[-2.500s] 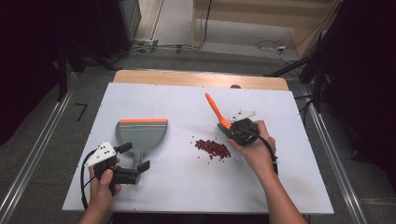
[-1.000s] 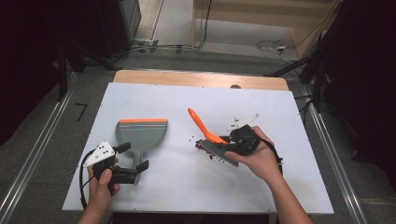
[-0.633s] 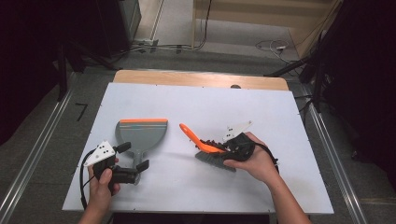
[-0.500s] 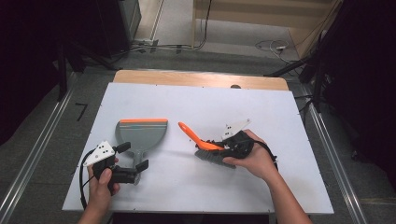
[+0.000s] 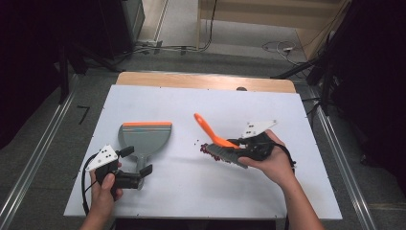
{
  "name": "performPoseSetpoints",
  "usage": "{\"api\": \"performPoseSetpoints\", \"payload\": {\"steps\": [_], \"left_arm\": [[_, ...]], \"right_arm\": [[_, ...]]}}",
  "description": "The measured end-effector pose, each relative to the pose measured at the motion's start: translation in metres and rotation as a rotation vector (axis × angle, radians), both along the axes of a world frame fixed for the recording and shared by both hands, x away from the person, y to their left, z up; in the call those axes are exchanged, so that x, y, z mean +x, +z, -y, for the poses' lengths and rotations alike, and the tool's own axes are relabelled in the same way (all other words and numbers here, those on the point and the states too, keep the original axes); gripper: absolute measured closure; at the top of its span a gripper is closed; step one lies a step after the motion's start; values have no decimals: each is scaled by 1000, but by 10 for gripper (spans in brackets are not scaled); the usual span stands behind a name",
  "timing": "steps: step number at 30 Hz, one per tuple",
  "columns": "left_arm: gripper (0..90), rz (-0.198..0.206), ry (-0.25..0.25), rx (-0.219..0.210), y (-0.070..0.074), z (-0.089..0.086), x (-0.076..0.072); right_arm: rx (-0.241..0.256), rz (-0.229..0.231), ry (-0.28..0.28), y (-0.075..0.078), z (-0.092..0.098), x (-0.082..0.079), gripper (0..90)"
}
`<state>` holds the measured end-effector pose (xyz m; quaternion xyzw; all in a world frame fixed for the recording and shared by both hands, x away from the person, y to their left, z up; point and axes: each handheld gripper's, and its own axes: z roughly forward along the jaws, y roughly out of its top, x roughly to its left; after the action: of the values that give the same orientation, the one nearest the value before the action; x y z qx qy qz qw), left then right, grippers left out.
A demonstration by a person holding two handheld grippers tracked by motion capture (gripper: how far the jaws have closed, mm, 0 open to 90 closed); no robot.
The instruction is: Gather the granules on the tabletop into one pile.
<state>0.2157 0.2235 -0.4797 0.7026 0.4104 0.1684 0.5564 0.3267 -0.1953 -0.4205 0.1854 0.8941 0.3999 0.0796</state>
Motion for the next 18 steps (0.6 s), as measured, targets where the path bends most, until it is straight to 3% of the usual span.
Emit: {"api": "performPoseSetpoints", "payload": {"steps": [2,4,7,9,11,12,18], "left_arm": [[0,0,0,0,0,0,0],[0,0,-2,0,0,0,0],[0,1,-5,5,1,2,0],[0,0,-7,9,1,3,0],[0,-2,-6,7,0,3,0],[0,-2,-5,6,0,4,0],[0,-1,-6,6,0,3,1]], "right_arm": [[9,-4,-125,4,13,-4,688],[-1,-42,-301,5,23,-7,688],[-89,24,-519,-10,29,-9,688],[-117,3,-618,-25,27,-9,689],[-77,2,-687,-34,22,-13,689],[-84,3,-718,-33,16,-14,690],[-82,6,-755,-35,-18,-14,690]]}}
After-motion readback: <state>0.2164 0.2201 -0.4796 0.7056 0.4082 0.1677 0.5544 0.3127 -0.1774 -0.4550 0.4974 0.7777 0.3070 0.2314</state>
